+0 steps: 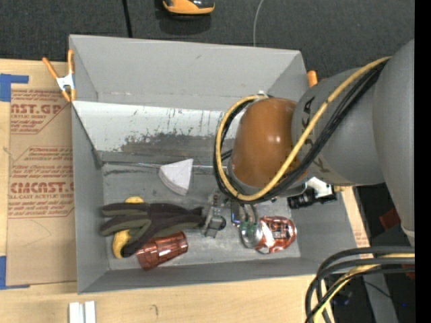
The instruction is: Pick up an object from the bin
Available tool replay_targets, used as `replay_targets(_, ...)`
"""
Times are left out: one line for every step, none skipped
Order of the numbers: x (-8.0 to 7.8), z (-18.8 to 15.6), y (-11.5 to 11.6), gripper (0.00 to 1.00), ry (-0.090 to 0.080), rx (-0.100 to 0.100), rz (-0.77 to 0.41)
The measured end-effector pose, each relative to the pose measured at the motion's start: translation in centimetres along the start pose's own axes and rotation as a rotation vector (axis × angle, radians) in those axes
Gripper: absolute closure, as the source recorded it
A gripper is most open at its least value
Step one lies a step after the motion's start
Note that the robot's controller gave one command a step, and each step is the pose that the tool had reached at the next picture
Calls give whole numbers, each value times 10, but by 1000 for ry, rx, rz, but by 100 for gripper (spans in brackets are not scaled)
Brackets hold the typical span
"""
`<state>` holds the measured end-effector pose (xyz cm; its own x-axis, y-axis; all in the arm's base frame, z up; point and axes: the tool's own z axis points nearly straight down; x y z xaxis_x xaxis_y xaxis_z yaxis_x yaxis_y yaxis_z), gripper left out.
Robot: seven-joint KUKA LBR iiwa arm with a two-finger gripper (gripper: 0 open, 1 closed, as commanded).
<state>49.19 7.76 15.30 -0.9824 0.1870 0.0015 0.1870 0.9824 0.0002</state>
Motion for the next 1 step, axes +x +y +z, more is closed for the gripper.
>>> replay_targets(4,-54,8,100,4,2,-5)
